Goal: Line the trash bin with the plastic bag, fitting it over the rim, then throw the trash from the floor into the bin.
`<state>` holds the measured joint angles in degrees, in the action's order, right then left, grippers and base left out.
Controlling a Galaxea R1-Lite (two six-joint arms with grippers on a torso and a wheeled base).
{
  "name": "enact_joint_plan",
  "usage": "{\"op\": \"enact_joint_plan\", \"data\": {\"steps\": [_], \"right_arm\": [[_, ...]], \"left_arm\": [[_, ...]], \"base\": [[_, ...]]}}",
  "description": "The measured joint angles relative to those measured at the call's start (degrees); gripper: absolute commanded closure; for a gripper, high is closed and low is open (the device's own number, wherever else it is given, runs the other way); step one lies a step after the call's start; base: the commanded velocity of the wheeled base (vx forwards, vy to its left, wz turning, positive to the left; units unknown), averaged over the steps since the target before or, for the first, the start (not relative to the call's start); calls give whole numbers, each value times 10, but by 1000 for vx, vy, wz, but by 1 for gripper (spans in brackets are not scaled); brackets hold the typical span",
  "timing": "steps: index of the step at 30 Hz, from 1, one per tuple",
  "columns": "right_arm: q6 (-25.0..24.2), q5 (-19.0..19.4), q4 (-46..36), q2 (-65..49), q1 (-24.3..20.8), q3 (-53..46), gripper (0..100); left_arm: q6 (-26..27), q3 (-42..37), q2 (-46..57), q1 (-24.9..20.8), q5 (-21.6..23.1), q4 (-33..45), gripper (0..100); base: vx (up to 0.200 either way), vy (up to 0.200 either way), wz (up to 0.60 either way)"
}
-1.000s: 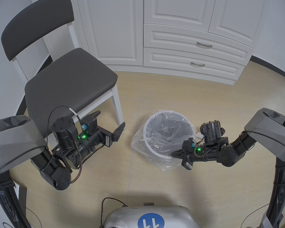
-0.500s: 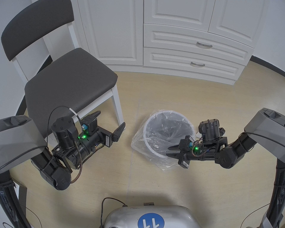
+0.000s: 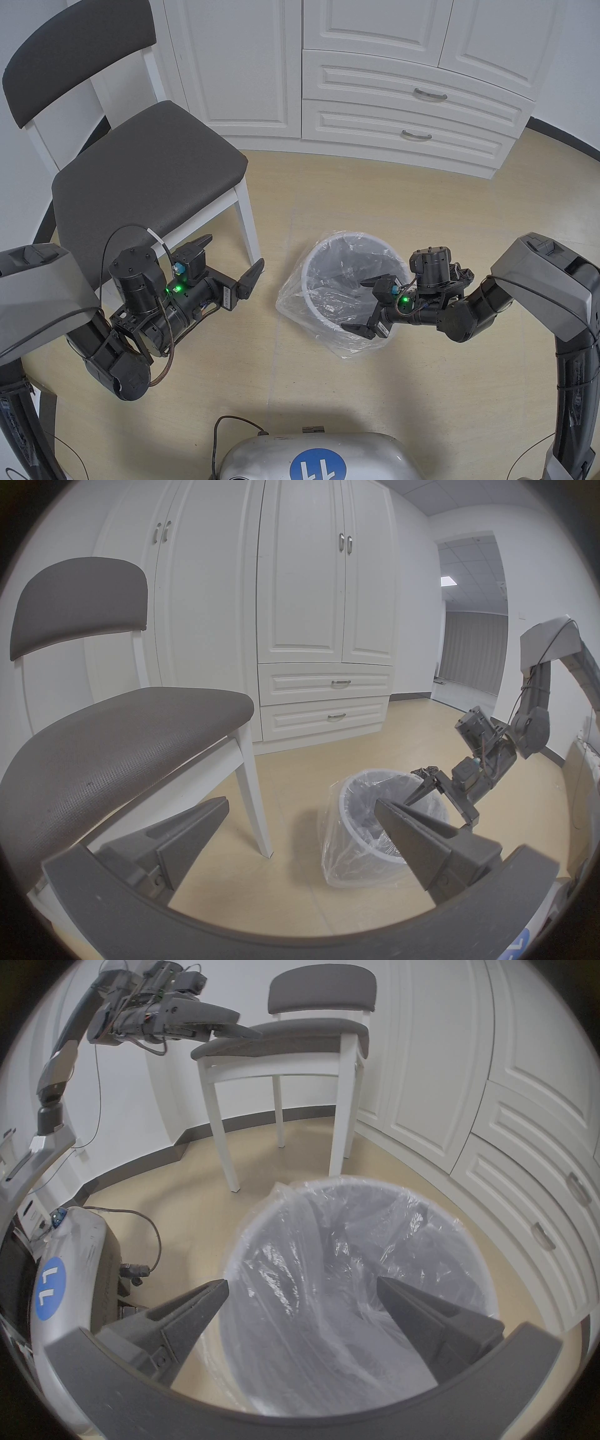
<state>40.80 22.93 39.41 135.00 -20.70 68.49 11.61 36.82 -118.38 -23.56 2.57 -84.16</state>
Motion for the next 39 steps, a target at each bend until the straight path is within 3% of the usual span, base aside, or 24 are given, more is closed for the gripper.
{"op": "enact_joint_plan", "data": {"steps": [8,21,29,30,39], "right_arm": [[-51,62,-3,19,11,14,0],[-189,92,-24,43,30,93,0],[-196,103,-30,63,47,111,0],[-196,106,-30,63,50,111,100],[-191,116,-23,47,52,90,100]], "left_arm": [[1,0,-3,0,0,0,0],[1,0,-6,-1,1,-11,0],[1,1,-17,-1,14,-25,0],[1,1,-18,-1,15,-25,0],[1,0,-20,-1,16,-25,0]], "base": [[0,0,0],[0,0,0],[0,0,0],[0,0,0],[0,0,0]]}}
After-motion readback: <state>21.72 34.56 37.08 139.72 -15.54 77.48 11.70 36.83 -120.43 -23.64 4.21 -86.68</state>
